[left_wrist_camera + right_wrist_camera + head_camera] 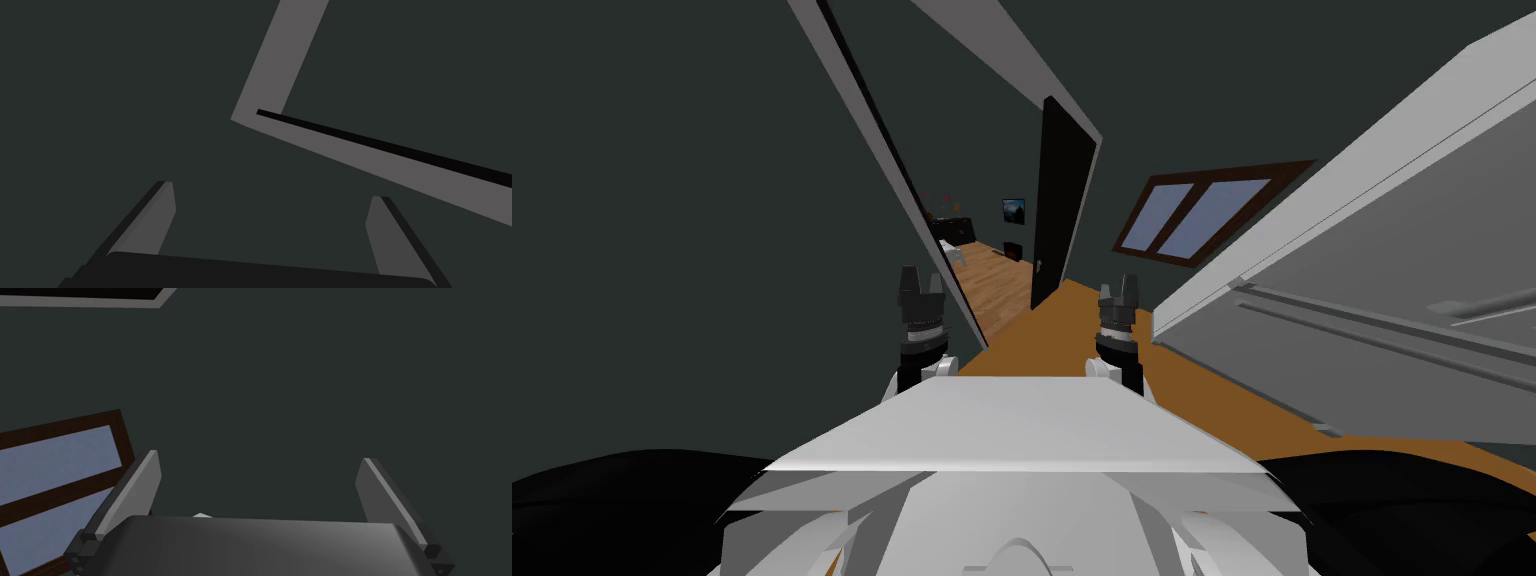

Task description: Push the door open

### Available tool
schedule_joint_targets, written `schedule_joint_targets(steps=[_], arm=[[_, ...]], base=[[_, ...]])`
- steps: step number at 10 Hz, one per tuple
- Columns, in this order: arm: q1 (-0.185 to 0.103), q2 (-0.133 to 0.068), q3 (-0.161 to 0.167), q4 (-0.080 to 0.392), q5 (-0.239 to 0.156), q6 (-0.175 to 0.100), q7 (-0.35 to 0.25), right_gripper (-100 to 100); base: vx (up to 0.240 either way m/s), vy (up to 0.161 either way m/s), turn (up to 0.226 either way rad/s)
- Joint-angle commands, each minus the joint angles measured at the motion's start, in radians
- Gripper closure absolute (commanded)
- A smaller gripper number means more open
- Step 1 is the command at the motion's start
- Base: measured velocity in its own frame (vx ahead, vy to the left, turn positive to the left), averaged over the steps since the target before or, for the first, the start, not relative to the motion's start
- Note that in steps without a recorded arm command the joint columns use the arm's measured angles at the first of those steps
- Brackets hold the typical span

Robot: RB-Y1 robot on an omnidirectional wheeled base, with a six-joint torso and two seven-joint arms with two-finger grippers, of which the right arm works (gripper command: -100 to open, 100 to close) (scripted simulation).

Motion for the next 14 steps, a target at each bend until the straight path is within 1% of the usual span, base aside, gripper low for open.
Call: schedule_joint_targets(steps=[1,4,6,7,8,9,14], arm=[[-0.014,-0.015,0.007,0.033,-0.002,-0.005,-0.002,-100],[-0.036,-0.036,0.018,0.088,-0.006,-0.014,-0.006,-100],[-0.047,-0.043,0.023,0.114,-0.008,-0.018,-0.008,-100],[-0.057,-0.051,0.028,0.140,-0.010,-0.022,-0.009,-100],[-0.063,-0.055,0.030,0.152,-0.010,-0.024,-0.010,-100],[-0.075,-0.063,0.036,0.182,-0.013,-0.028,-0.012,-100],[-0.108,-0.081,0.052,0.263,-0.018,-0.041,-0.018,-100]], base=[[0.063,-0.041,0.087],[0.123,-0.068,0.066],[0.090,-0.052,0.056],[0.098,-0.056,0.071],[0.097,-0.059,0.067],[0.107,-0.062,0.083],[0.091,-0.065,0.055]])
